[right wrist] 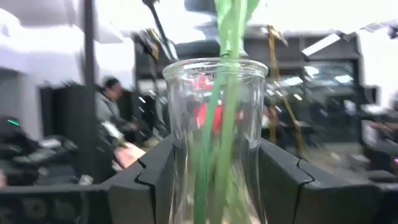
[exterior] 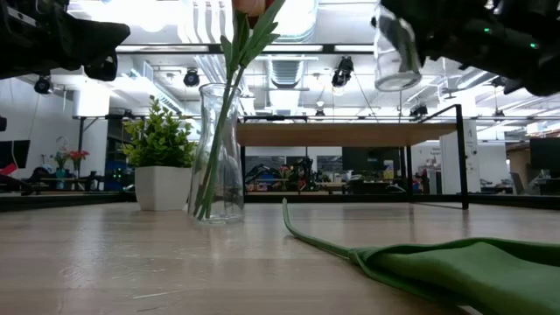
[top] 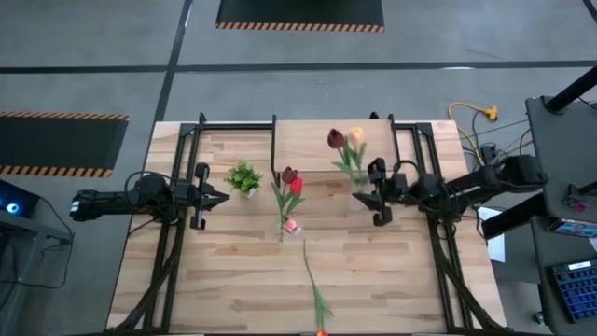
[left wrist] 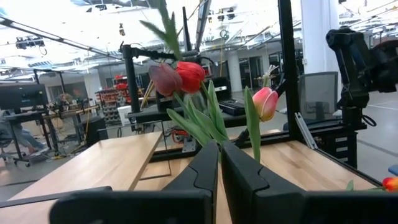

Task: Pick and place flowers into a vace then onto a shelf
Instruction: Adjust the right transparent vase

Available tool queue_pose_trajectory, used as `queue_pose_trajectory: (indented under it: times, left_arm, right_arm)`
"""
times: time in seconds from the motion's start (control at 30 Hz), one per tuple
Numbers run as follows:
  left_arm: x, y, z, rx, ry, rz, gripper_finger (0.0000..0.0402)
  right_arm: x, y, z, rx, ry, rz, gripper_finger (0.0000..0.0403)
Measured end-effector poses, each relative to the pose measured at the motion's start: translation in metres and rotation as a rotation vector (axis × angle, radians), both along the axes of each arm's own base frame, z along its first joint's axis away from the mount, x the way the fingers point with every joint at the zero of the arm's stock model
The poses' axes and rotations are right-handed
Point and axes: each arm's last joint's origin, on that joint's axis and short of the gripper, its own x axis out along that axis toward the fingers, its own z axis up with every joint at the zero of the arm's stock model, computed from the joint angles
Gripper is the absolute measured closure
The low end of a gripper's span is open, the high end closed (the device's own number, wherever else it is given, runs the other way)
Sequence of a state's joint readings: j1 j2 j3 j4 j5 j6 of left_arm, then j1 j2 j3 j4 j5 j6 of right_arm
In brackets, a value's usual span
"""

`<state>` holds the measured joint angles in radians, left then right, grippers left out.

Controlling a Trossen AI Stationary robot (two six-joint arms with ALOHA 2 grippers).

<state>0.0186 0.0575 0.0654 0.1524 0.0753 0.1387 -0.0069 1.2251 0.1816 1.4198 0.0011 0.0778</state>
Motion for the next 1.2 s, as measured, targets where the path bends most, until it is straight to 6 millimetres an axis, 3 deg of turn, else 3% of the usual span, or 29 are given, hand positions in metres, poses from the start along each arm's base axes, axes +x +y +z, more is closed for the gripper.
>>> queue_pose_trajectory:
  times: [0.13, 0.33, 0.53, 0.7, 0.93, 1.2]
  left_arm:
    - [0.000, 0.000, -0.001, -0.001, 0.008, 0.000, 0.0398]
    - [0.000, 0.000, 0.001, 0.000, -0.011, 0.006, 0.0398]
    - [-0.001, 0.000, 0.002, -0.001, -0.016, 0.006, 0.0398]
    - [-0.001, 0.000, 0.002, -0.016, -0.015, 0.004, 0.0398]
    - [-0.001, 0.000, 0.001, -0.028, -0.009, 0.002, 0.0398]
    - [-0.001, 0.000, 0.001, -0.029, -0.006, 0.002, 0.0398]
  right_arm:
    - [0.004, 0.022, -0.006, -0.027, -0.043, 0.098, 0.0242]
    - [0.038, 0.057, -0.002, -0.055, -0.026, 0.190, 0.0242]
    - [0.075, 0.086, -0.011, -0.063, 0.014, 0.210, 0.0242]
    - [0.108, 0.115, -0.027, -0.068, 0.037, 0.253, 0.0242]
    - [0.138, 0.144, -0.052, -0.090, 0.060, 0.229, 0.0242]
    - [0.176, 0.164, -0.087, -0.063, 0.083, 0.255, 0.0242]
